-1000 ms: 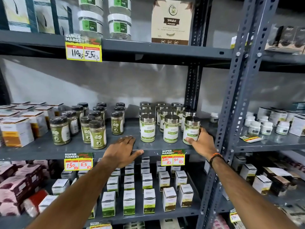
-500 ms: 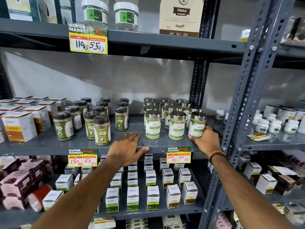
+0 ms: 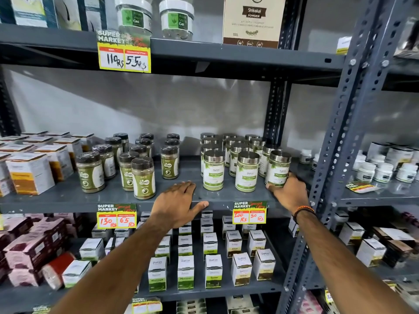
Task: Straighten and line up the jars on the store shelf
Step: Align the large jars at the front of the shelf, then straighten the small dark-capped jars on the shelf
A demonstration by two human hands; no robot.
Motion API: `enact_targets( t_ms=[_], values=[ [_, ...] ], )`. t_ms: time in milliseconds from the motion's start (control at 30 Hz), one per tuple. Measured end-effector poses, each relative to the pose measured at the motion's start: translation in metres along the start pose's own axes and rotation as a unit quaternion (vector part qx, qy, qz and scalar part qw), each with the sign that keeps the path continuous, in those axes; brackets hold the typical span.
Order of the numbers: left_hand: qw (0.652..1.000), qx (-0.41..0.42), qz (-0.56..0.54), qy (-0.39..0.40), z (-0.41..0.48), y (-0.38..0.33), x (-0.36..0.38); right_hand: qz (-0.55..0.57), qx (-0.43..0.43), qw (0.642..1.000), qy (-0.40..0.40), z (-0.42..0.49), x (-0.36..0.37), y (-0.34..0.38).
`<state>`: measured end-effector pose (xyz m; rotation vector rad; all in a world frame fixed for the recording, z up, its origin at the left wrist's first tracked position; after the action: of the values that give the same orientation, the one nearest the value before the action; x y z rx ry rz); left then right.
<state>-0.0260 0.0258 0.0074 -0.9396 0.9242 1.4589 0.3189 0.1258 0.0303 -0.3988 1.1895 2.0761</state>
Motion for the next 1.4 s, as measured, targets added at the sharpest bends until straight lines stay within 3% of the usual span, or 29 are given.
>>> enact_targets(
  t_ms=[767,933,1133,1267,1400],
  values=[
    [1.000,-0.003,-0.006,0.000,0.000,-0.001,-0.001,0.014,0.024,0.999,-0.016,-0.001,-0.001,-0.001],
    [1.000,-0.006,-0.022,0.017,-0.005,-0.004,-0.007,0.061,0.019,0.995,-0.075,-0.023,-0.008,0.011],
    [0.998,0.036,-0.028,-0.050,-0.018,-0.011,-0.055,0.091,-0.127,0.979,-0.128,-0.061,-0.018,0.070],
    [0.990,0.064,-0.011,-0.127,-0.023,0.004,-0.115,0.145,-0.217,0.963,-0.072,-0.075,-0.002,0.139],
    [0.983,0.023,-0.035,-0.179,-0.034,0.061,-0.165,0.202,-0.242,0.949,-0.001,-0.088,0.034,0.203]
  ],
)
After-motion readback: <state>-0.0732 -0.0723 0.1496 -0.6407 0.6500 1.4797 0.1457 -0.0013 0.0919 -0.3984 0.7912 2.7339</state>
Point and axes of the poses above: each hand's wrist, its own z-axis towards the middle knuckle, its own x-axis out of the palm, y = z × x, the point moved 3 cm from there along z, towards the middle knuckle, and after that the axes turned 9 degrees about -x, right-handed, at the moved point
